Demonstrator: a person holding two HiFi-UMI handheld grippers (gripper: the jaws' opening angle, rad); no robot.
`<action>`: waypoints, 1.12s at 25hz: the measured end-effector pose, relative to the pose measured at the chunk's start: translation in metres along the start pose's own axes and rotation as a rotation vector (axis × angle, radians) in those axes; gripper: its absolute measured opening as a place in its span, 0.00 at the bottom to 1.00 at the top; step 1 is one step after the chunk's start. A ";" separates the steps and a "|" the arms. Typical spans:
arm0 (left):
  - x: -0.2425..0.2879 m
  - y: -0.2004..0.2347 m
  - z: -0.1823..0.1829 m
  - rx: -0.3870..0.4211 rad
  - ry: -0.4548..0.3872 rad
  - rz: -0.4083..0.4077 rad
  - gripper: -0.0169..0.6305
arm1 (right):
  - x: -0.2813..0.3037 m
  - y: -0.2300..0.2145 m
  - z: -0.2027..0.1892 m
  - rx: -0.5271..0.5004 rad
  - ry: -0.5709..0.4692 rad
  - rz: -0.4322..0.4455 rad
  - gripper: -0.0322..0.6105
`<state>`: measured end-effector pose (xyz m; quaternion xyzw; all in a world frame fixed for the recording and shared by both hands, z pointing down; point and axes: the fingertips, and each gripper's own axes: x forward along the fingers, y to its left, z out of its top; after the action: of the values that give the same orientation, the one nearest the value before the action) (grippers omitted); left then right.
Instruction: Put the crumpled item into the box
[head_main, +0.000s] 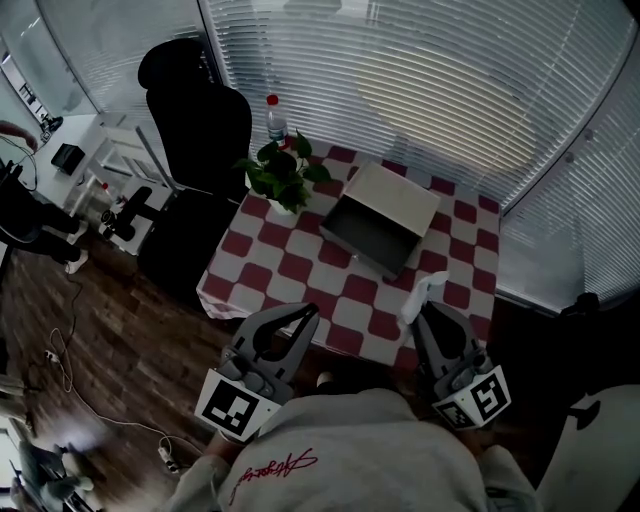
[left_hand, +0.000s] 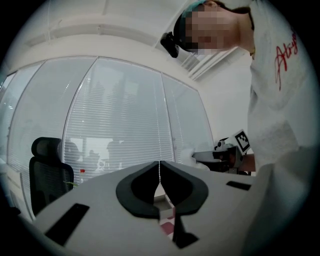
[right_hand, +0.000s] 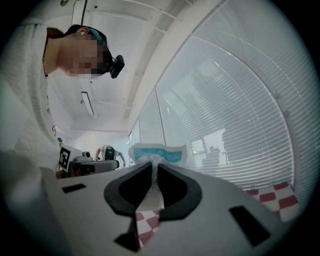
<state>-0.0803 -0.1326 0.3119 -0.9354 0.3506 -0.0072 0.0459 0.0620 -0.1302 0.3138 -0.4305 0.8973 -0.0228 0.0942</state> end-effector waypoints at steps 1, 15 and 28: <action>0.001 0.001 0.000 -0.001 0.002 0.000 0.06 | 0.001 -0.001 0.000 0.003 -0.002 0.000 0.12; 0.010 0.015 0.009 -0.021 -0.043 0.076 0.06 | 0.022 -0.015 0.011 -0.028 0.010 0.047 0.12; 0.031 0.021 0.011 -0.018 -0.028 0.110 0.06 | 0.043 -0.052 0.012 -0.061 0.042 0.055 0.12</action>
<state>-0.0702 -0.1684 0.2987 -0.9150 0.4010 0.0115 0.0426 0.0777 -0.1963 0.3022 -0.4078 0.9109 -0.0018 0.0628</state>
